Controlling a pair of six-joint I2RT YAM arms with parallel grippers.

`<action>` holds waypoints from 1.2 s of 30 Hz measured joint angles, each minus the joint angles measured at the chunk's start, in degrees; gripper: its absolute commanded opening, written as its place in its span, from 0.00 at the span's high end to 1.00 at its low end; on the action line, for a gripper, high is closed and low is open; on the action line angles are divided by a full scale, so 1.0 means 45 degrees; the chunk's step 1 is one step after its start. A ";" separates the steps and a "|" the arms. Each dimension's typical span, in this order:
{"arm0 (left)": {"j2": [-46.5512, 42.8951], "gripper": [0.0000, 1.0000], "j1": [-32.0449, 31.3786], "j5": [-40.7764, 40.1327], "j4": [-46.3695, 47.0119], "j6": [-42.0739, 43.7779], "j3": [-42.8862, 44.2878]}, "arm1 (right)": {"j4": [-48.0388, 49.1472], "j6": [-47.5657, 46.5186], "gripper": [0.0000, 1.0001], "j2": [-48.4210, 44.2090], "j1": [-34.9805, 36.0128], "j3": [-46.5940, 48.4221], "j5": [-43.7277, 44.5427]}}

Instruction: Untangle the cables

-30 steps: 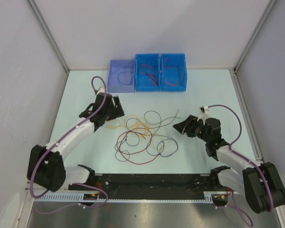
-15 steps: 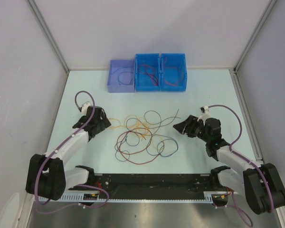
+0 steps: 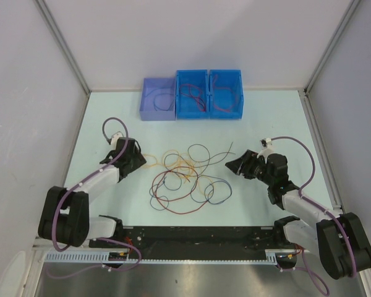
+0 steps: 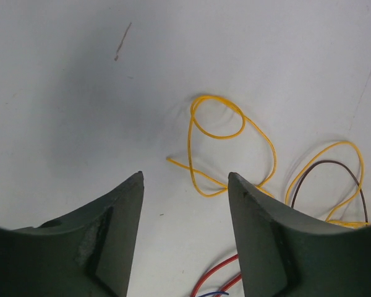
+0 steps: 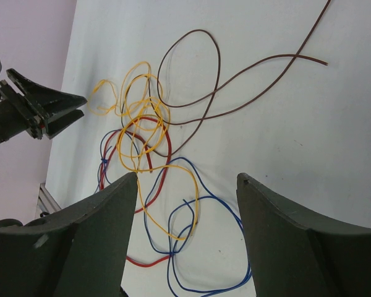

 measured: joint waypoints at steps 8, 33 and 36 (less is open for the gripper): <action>0.0782 0.95 0.0000 0.0277 0.0831 0.0083 -0.0010 | 0.0005 0.0000 0.30 0.0005 -0.0024 0.0000 -0.0005; -0.4158 1.00 -0.0670 0.4294 0.1710 0.2108 0.9398 | -0.0005 0.0000 0.29 0.0010 -0.0053 0.0000 0.0000; -0.4639 1.00 -0.0675 0.5289 0.2341 0.2365 0.9282 | 0.0000 -0.0005 0.28 -0.0068 -0.0053 0.0000 -0.0107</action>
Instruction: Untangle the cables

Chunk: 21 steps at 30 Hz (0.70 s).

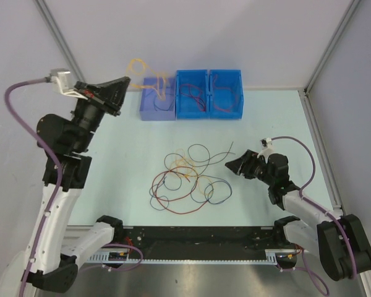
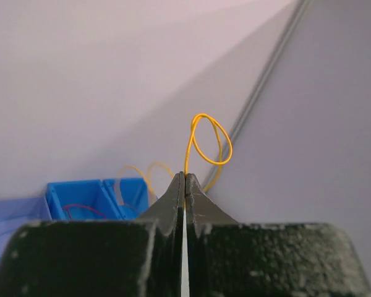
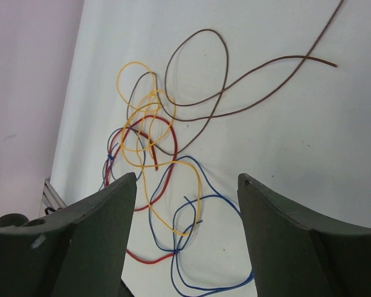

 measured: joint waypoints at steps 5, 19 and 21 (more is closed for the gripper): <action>0.0058 1.00 -0.0024 0.1855 0.0087 0.0204 -0.1967 | -0.0146 0.0204 0.23 -0.0695 -0.0097 0.0253 -0.1307; -0.0063 1.00 -0.0719 0.4308 -0.0631 0.0529 -0.4260 | 0.0058 0.0976 0.24 -0.1020 0.1632 0.6727 -0.5197; -0.0049 1.00 -0.0957 0.4381 -0.0476 0.0525 -0.4381 | -0.0379 0.0534 0.25 -0.0680 0.2195 0.7261 -0.5008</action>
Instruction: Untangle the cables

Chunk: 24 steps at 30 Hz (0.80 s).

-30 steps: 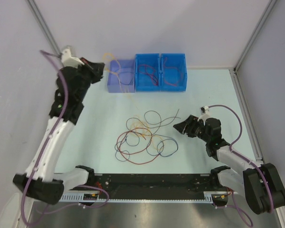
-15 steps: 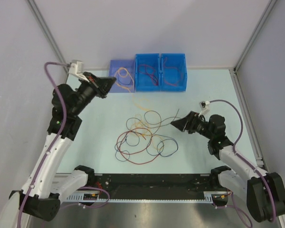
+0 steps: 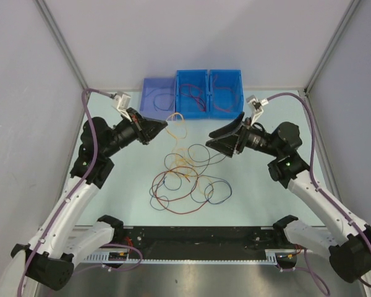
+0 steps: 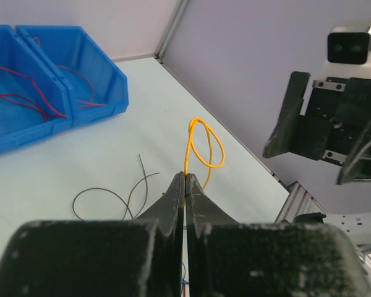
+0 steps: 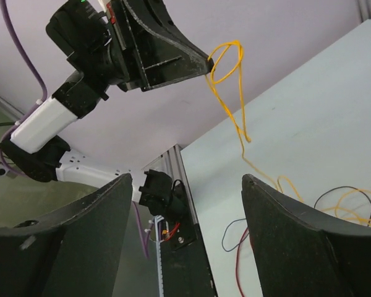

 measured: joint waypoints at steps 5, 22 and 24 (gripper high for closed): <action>0.0058 1.00 -0.0500 0.0034 0.0267 -0.0126 -0.0058 | -0.1020 -0.0928 0.27 0.1073 0.0918 0.0801 0.1098; 0.0491 1.00 -0.1496 0.0019 0.1496 -0.0903 -0.0189 | -0.1472 -0.1957 0.78 0.2701 0.2113 0.1413 0.2807; 0.0612 1.00 -0.1603 0.0019 0.1579 -0.0918 -0.0233 | -0.1341 -0.2016 0.91 0.2812 0.2161 0.1413 0.2924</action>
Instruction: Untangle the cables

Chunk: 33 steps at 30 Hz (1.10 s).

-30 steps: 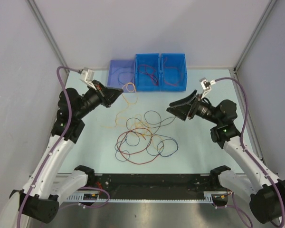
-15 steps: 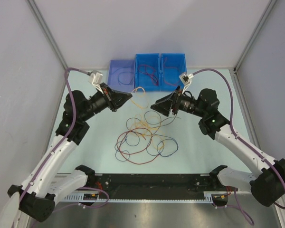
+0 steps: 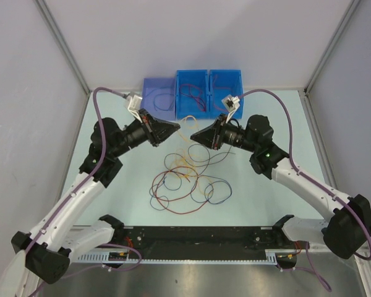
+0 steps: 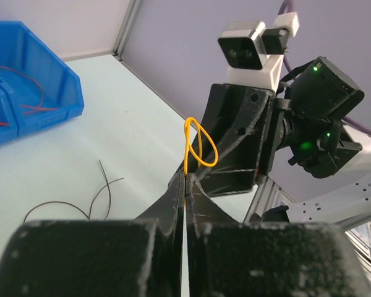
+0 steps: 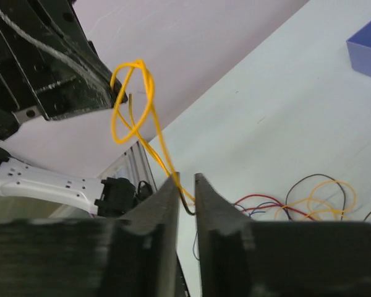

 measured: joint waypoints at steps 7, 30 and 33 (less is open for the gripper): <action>0.0083 0.00 -0.0141 -0.0170 -0.0180 0.0209 -0.0029 | -0.0058 -0.0214 1.00 0.0005 0.0078 0.0005 0.0529; -0.0015 0.09 -0.2730 -0.1107 0.0593 0.0291 -0.3337 | -0.1277 -0.0476 1.00 -0.1302 0.0160 0.0010 0.2249; 0.0889 0.23 -0.3060 -0.1409 0.0811 0.0437 -0.3133 | -0.1443 -0.0476 1.00 -0.1375 0.0160 0.0010 0.2307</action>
